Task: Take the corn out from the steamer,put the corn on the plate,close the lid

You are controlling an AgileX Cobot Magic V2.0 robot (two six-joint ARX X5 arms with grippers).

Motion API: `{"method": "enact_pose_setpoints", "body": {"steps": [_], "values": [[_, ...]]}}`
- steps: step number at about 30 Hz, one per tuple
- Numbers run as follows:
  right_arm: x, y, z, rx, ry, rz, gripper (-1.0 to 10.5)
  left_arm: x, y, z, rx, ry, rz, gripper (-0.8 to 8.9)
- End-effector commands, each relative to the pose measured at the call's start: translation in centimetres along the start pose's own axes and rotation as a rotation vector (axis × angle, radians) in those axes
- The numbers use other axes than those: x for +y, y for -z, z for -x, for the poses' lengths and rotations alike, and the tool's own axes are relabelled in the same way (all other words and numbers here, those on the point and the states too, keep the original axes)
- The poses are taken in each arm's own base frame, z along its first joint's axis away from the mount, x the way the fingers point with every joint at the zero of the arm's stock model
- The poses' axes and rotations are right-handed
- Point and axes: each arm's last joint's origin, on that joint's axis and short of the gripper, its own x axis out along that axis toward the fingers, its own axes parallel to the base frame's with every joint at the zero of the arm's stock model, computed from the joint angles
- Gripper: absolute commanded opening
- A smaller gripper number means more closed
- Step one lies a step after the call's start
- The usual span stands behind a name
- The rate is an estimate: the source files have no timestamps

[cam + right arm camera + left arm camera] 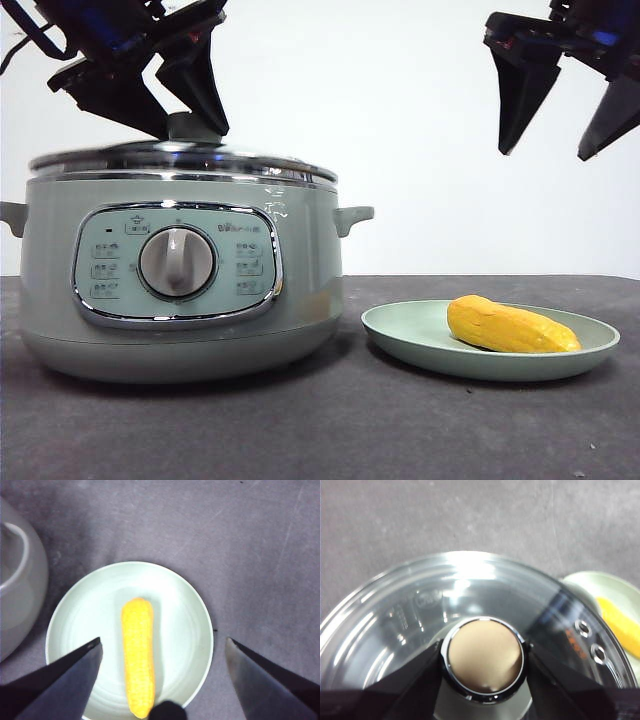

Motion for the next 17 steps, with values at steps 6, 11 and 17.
{"method": "enact_pose_setpoints", "body": {"steps": [6, 11, 17], "values": [[-0.42, 0.11, -0.19, 0.008, 0.014, -0.021, 4.1, -0.09, 0.02, -0.05, 0.03, -0.003, 0.009, 0.46], [-0.42, 0.11, -0.19, 0.008, 0.014, -0.021, 4.1, -0.1, -0.05, -0.05, 0.023, -0.002, 0.009, 4.74], [-0.42, 0.15, -0.17, 0.012, 0.013, -0.021, 4.1, -0.13, -0.52, 0.13, -0.025, 0.003, 0.009, 4.72]]}}
